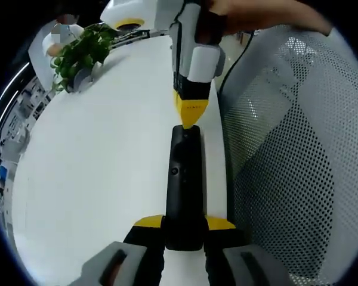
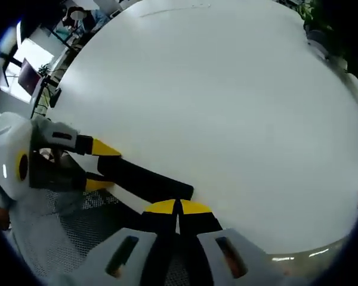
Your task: Press the specified remote control buttons in sequence, fully releasing each button before pressing the next.
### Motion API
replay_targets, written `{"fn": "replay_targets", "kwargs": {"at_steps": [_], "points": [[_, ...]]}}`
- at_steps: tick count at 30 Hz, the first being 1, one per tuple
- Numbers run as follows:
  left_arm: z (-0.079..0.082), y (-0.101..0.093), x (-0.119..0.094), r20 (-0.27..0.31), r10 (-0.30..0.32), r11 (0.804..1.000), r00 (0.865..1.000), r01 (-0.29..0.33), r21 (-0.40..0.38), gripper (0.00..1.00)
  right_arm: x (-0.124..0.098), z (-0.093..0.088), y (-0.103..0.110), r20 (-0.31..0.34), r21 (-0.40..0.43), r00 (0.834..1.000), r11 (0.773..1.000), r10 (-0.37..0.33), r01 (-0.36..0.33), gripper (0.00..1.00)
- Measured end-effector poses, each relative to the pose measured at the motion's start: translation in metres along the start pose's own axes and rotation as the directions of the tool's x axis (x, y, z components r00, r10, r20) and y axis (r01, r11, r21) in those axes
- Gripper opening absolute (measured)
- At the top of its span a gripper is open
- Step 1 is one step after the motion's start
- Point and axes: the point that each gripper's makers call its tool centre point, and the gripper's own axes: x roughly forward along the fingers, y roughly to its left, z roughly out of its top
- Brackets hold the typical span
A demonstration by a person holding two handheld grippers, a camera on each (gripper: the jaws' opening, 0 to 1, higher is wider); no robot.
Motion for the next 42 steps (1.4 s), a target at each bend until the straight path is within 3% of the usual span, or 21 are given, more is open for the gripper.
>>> {"fn": "replay_targets", "kwargs": {"at_steps": [13,16,20,29,34,37,42], "points": [[-0.0005,0.0003,0.0004,-0.002,-0.002,1.000,1.000,0.002,0.006,0.24,0.0027,-0.0021,-0.0021,-0.015,-0.022,1.000,1.000,-0.019,0.019,0.00],[-0.0005,0.0000,0.0004,-0.002,-0.001,1.000,1.000,0.001,0.009,0.24,0.0008,0.0027,-0.0033,0.011,-0.025,1.000,0.999,-0.029,0.029,0.00],[-0.0004,0.0002,0.0004,-0.003,-0.001,1.000,1.000,0.001,0.009,0.24,0.0024,0.0000,0.0002,-0.003,-0.006,1.000,1.000,-0.002,0.002,0.00],[-0.0005,0.0001,0.0004,-0.004,-0.002,1.000,1.000,0.002,0.009,0.24,0.0033,-0.0009,0.0005,-0.003,-0.032,1.000,0.999,-0.009,0.009,0.00],[-0.0004,0.0001,0.0003,-0.001,-0.002,1.000,1.000,0.002,0.003,0.24,0.0045,-0.0002,0.0015,-0.058,-0.084,0.996,0.995,-0.067,0.062,0.00],[-0.0003,0.0003,0.0004,0.000,-0.003,1.000,1.000,0.003,-0.002,0.24,0.0052,0.0004,0.0010,-0.063,-0.005,0.996,0.998,-0.057,0.057,0.00],[0.0000,0.0003,0.0004,0.003,-0.001,1.000,1.000,0.001,-0.004,0.24,0.0035,-0.0006,-0.0015,-0.025,0.019,0.999,1.000,-0.019,0.020,0.00]]}}
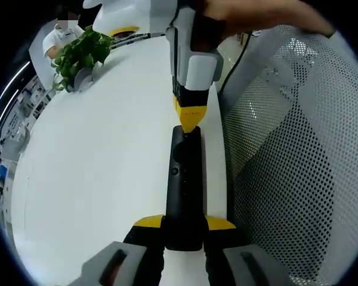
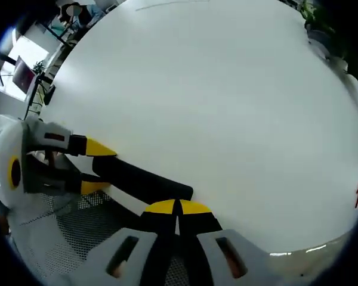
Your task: Press the specified remote control buttons in sequence, fully releasing each button before pressing the next.
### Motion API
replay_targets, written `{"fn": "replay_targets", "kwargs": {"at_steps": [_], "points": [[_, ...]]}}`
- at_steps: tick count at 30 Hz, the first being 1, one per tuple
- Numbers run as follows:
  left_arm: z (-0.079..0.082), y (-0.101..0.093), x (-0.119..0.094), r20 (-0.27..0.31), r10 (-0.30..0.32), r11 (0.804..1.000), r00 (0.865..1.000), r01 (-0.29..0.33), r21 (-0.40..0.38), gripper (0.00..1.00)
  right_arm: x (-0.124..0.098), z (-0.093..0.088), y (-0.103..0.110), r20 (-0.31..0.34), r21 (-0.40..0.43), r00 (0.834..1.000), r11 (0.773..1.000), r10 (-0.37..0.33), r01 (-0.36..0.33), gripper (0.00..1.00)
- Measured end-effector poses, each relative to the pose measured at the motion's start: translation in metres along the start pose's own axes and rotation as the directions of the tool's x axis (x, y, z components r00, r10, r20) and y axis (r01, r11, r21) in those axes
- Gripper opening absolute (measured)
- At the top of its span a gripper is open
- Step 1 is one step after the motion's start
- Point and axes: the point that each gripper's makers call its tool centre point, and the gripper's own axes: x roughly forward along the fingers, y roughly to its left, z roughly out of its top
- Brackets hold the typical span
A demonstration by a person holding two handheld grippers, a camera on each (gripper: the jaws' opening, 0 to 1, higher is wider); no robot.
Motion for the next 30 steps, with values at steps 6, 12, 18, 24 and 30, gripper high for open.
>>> {"fn": "replay_targets", "kwargs": {"at_steps": [6,12,18,24,30], "points": [[0.000,0.000,0.000,0.004,0.005,1.000,1.000,-0.005,-0.002,0.24,0.000,0.001,-0.001,0.022,0.067,0.999,0.997,0.035,-0.036,0.00],[0.000,0.000,0.000,0.010,0.008,1.000,1.000,-0.008,-0.006,0.24,-0.001,0.000,0.000,0.017,0.094,0.999,0.995,0.045,-0.047,0.00],[0.000,0.000,0.000,0.011,0.008,1.000,1.000,-0.008,-0.008,0.24,-0.006,0.006,0.006,0.054,0.091,0.996,0.993,0.067,-0.072,0.00],[0.001,0.000,0.000,0.012,0.006,1.000,1.000,-0.006,-0.011,0.24,-0.003,0.005,0.010,0.043,0.078,0.996,0.993,0.081,-0.084,0.00],[0.001,0.000,0.000,0.012,0.004,1.000,1.000,-0.004,-0.014,0.24,0.001,0.004,0.012,0.028,0.057,0.997,0.995,0.077,-0.079,0.00]]}}
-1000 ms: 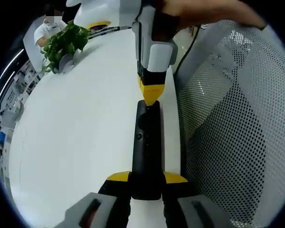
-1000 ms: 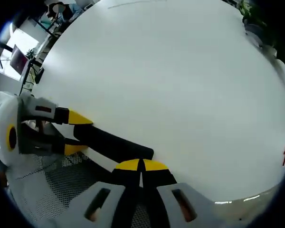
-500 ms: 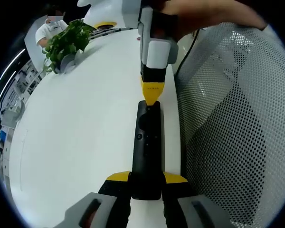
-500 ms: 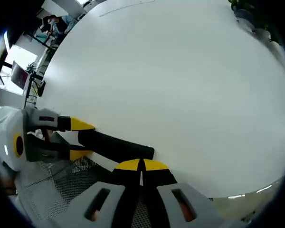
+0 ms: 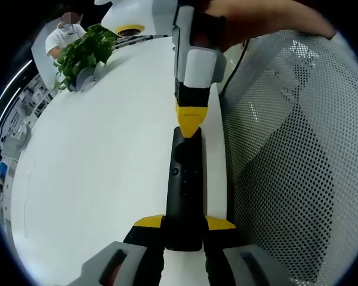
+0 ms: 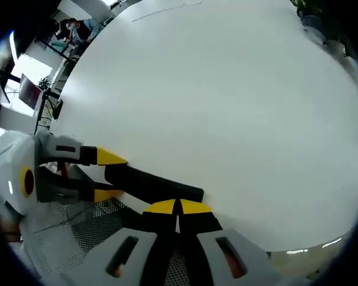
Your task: Press the specified remote control buttons in sequence, fully releasing each button before pressing the next.
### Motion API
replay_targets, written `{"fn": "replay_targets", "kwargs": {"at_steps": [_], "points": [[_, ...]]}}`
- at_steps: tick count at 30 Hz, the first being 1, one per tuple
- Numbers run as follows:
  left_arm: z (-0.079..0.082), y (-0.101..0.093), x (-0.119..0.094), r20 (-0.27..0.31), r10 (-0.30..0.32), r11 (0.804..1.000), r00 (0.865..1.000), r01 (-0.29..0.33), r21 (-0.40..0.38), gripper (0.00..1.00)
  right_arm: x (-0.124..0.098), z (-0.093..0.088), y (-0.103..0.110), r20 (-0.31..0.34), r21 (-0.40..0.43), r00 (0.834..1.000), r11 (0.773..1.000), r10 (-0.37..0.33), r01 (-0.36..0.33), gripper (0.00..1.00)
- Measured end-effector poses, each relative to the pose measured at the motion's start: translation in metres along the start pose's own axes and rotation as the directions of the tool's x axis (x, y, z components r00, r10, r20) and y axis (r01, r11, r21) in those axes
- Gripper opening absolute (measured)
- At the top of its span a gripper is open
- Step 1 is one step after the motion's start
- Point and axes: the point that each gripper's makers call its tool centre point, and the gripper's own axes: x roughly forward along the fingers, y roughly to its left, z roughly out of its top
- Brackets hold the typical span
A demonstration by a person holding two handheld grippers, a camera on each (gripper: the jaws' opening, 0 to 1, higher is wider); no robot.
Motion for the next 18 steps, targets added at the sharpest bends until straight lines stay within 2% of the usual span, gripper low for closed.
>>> {"fn": "replay_targets", "kwargs": {"at_steps": [11,15,18], "points": [[0.0000,0.0000,0.0003,-0.003,-0.006,1.000,1.000,0.006,-0.005,0.24,0.0032,-0.0007,-0.0004,-0.010,-0.032,1.000,0.999,-0.024,0.024,0.00],[-0.0001,0.0001,0.0002,-0.001,-0.007,1.000,1.000,0.007,-0.012,0.24,0.0040,-0.0003,0.0004,-0.011,-0.089,0.998,0.994,-0.059,0.058,0.00],[0.0000,0.0001,0.0003,0.000,-0.009,1.000,1.000,0.009,-0.015,0.24,0.0037,0.0003,-0.0018,-0.017,-0.065,0.999,0.997,-0.043,0.042,0.00]]}}
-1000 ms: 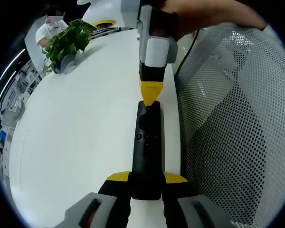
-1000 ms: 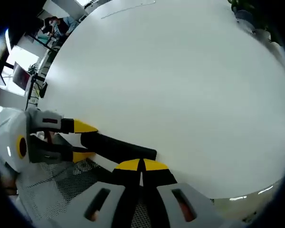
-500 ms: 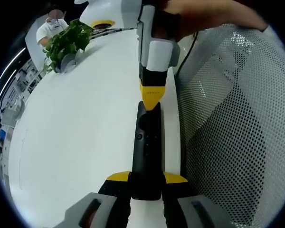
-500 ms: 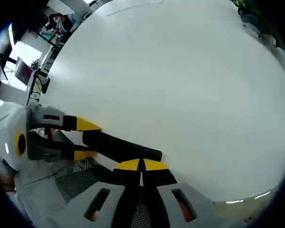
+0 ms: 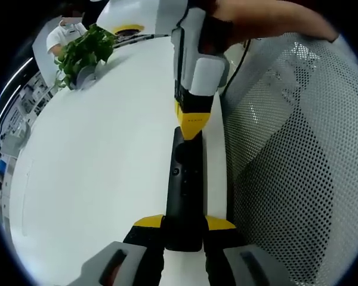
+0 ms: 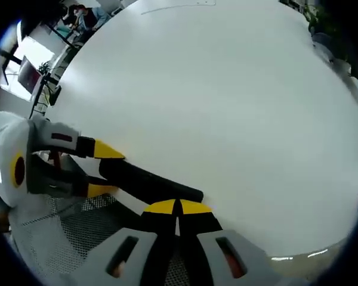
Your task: Press the specified remote control buttons in sequence, fully releasing each button before pressing the next.
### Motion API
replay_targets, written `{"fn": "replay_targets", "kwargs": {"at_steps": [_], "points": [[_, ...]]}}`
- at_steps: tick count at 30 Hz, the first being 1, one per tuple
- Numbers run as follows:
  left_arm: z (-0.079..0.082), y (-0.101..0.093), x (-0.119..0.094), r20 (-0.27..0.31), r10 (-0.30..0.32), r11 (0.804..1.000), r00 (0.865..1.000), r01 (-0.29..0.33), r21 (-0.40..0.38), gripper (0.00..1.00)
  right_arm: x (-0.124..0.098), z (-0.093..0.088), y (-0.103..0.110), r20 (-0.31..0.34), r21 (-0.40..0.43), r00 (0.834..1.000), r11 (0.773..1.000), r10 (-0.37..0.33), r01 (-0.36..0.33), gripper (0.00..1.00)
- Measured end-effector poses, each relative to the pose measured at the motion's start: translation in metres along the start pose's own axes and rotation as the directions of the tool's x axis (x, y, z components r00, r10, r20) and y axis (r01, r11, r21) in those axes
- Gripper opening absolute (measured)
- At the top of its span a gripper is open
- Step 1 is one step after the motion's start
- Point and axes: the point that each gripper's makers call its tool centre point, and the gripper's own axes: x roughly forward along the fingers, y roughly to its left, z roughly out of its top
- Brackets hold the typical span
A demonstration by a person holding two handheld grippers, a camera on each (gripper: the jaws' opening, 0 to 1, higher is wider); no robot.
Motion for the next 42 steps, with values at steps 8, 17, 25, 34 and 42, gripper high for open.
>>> {"fn": "replay_targets", "kwargs": {"at_steps": [8,17,25,34,42], "points": [[0.0001,0.0002,0.0000,0.002,0.000,1.000,1.000,0.000,-0.004,0.24,-0.0001,-0.0001,-0.0002,0.003,0.052,0.999,0.998,0.036,-0.036,0.00],[0.0000,0.0003,0.0000,0.008,0.002,1.000,1.000,-0.002,-0.015,0.24,-0.0018,-0.0007,0.0014,0.010,0.076,0.999,0.996,0.039,-0.039,0.00],[0.0000,0.0003,0.0000,0.011,0.001,1.000,1.000,-0.001,-0.021,0.24,-0.0014,0.0001,-0.0003,0.006,0.080,0.999,0.996,0.044,-0.044,0.00],[0.0000,0.0002,0.0002,0.010,-0.001,1.000,1.000,0.001,-0.021,0.25,-0.0016,-0.0004,0.0004,0.007,0.076,0.999,0.996,0.038,-0.039,0.00],[0.0002,0.0000,0.0003,0.011,-0.002,1.000,1.000,0.002,-0.020,0.25,-0.0037,0.0014,0.0009,0.014,0.075,0.999,0.997,0.034,-0.034,0.00]]}}
